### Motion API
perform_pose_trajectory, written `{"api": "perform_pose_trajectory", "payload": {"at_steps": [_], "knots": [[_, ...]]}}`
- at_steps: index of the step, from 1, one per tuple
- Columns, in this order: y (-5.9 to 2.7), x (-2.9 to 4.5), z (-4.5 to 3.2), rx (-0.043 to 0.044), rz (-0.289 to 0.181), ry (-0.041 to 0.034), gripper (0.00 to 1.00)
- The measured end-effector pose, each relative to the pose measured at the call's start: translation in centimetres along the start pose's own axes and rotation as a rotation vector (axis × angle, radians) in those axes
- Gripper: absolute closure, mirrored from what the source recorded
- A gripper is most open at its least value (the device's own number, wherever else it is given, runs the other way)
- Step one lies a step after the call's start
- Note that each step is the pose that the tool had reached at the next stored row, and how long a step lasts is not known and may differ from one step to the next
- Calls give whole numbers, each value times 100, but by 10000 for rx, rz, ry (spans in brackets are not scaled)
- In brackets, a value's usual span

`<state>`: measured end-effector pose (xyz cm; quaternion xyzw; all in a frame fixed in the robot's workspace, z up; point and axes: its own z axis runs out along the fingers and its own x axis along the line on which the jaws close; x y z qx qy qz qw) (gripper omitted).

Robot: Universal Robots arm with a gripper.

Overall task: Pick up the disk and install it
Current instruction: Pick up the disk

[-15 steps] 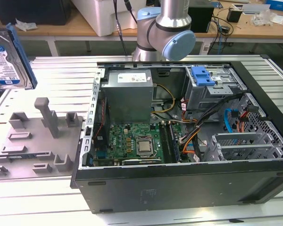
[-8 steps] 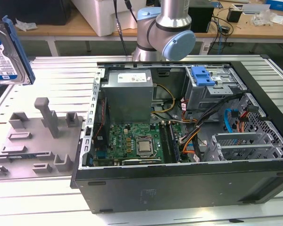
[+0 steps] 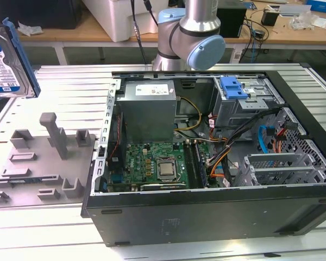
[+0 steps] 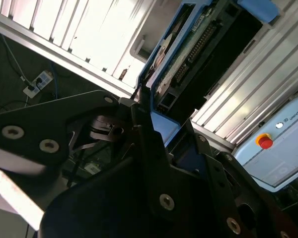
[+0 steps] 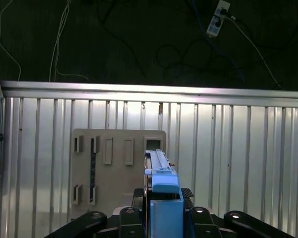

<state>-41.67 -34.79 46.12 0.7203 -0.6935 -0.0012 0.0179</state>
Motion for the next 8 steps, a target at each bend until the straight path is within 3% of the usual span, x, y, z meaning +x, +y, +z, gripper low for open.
{"api": "perform_pose_trajectory", "payload": {"at_steps": [1,8], "knots": [[-3,2,-1,-1,-1,0,63],[-245,75,-20,-66,-1,-2,63]]}}
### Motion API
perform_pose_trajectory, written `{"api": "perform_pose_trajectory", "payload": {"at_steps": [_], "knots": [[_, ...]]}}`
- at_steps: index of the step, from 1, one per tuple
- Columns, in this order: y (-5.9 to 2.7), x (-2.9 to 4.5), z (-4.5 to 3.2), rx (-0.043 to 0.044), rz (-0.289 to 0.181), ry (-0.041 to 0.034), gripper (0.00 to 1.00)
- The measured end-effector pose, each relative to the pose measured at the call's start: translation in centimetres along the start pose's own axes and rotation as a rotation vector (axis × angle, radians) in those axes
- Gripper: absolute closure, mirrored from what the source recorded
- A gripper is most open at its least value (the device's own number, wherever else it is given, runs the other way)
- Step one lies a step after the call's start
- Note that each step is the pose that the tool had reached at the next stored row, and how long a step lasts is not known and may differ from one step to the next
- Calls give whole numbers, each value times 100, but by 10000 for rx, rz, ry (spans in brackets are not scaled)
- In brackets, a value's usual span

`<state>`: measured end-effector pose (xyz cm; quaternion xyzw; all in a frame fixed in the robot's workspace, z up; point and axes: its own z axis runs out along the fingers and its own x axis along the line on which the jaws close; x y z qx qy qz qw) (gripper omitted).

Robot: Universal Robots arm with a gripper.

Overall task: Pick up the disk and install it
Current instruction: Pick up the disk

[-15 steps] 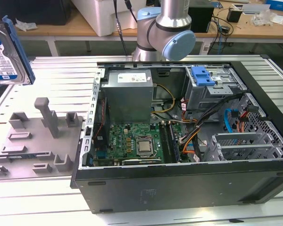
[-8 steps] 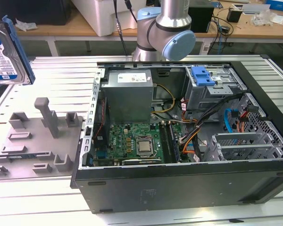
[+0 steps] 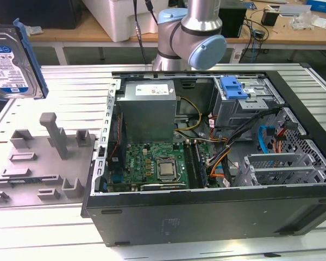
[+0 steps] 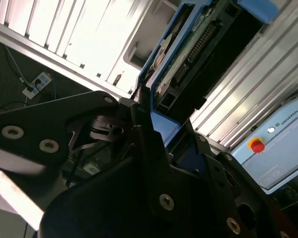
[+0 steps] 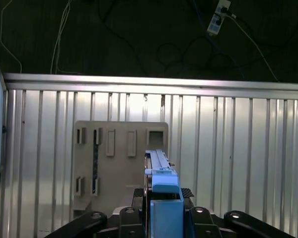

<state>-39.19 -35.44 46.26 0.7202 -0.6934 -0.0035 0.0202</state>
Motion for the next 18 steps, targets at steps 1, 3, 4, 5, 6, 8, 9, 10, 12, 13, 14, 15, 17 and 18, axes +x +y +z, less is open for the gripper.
{"api": "perform_pose_trajectory", "payload": {"at_steps": [1,3,4,5,6,8,9,10,12,13,14,15,17,18], "knots": [[-21,11,-6,-11,-1,0,63],[-83,41,-27,-29,-2,-1,63],[-104,53,-35,-32,-1,-1,63],[-145,75,-51,-37,-1,-1,63],[-183,95,-66,-42,-1,-2,63],[-236,127,-88,-49,-2,-3,63],[-272,152,-104,-58,-1,-3,63],[-289,165,-113,-64,-2,-2,63],[-339,208,-135,-82,-3,-4,63],[-355,222,-141,-89,-3,-4,63],[-371,237,-148,-98,-3,-4,63],[-387,254,-154,-107,-3,-5,63],[-436,297,-167,-133,-3,-7,63],[-453,311,-171,-143,-4,-7,63]]}}
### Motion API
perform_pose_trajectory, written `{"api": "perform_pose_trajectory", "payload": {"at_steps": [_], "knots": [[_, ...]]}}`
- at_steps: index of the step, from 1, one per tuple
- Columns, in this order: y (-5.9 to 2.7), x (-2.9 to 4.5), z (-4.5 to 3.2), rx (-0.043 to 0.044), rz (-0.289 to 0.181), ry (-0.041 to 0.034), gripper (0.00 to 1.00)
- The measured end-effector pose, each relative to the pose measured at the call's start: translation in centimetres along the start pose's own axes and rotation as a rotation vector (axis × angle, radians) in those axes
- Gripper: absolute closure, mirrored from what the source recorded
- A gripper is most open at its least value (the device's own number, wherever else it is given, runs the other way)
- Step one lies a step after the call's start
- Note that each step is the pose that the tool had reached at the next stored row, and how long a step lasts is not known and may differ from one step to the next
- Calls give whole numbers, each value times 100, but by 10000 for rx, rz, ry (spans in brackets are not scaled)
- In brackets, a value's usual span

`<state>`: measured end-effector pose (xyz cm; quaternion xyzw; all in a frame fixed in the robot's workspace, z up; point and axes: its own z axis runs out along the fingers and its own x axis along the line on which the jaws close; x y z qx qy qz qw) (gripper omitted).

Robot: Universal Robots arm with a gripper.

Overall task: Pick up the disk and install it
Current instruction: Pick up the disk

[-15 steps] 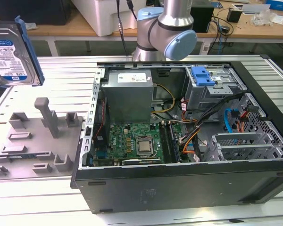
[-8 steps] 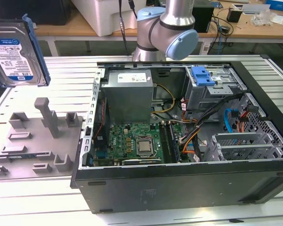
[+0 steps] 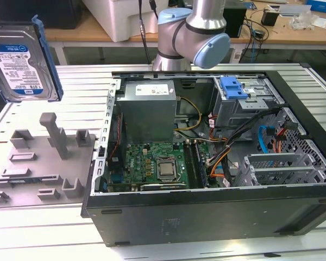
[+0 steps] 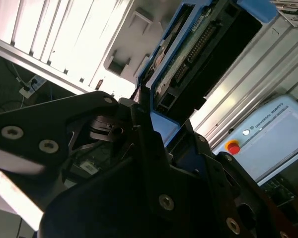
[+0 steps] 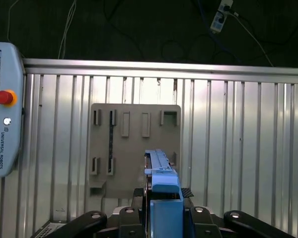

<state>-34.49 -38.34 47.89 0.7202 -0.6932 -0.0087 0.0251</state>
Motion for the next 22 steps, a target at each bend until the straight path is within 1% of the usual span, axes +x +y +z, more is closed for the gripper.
{"api": "perform_pose_trajectory", "payload": {"at_steps": [3,8,9,12,14,15,17,19,21,22], "knots": [[-55,43,-11,-30,0,1,63],[-172,125,-31,-93,-4,-2,63],[-224,161,-41,-137,-3,-4,63],[-316,230,-57,-227,-5,-7,63],[-367,267,-65,-275,-6,-9,63],[-406,297,-70,-304,-9,-10,63],[-459,332,-73,-327,-8,-12,63],[-593,410,-80,-345,-8,-12,63],[-675,458,-85,-348,-9,-11,63],[-733,493,-89,-349,-8,-11,63]]}}
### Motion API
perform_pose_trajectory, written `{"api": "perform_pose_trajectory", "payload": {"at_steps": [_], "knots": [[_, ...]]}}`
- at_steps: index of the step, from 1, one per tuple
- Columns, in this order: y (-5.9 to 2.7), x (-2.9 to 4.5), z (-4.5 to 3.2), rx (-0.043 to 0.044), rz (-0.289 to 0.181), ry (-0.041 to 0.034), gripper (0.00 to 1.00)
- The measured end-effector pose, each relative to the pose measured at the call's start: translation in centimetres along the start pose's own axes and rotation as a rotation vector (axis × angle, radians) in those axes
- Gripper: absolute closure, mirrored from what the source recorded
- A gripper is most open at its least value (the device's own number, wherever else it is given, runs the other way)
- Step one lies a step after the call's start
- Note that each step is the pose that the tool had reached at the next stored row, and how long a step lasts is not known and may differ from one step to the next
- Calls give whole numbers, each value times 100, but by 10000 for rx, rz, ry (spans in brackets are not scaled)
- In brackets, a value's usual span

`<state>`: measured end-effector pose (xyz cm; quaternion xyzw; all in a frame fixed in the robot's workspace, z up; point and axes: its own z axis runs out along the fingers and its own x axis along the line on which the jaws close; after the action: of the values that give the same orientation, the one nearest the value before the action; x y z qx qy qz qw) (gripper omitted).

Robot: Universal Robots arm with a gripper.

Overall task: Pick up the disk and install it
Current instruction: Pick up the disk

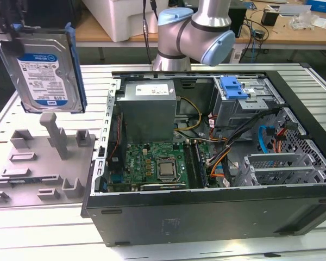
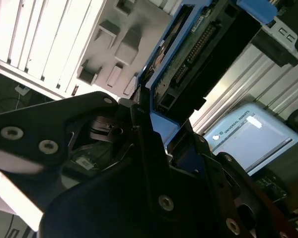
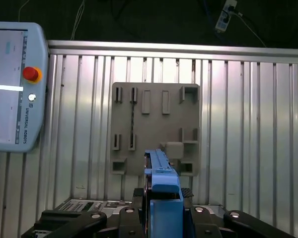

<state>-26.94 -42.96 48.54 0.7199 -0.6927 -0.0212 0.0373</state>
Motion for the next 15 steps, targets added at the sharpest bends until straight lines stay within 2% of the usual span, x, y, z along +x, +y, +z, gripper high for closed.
{"api": "perform_pose_trajectory", "payload": {"at_steps": [2,5,7,8,10,15], "knots": [[-168,92,-16,0,1,-1,63],[-312,158,-31,-1,1,-1,63],[-467,224,-47,-4,0,-1,63],[-587,274,-59,-6,0,0,63],[-758,344,-77,-11,0,-1,63],[-1017,449,-102,-20,-1,-1,63]]}}
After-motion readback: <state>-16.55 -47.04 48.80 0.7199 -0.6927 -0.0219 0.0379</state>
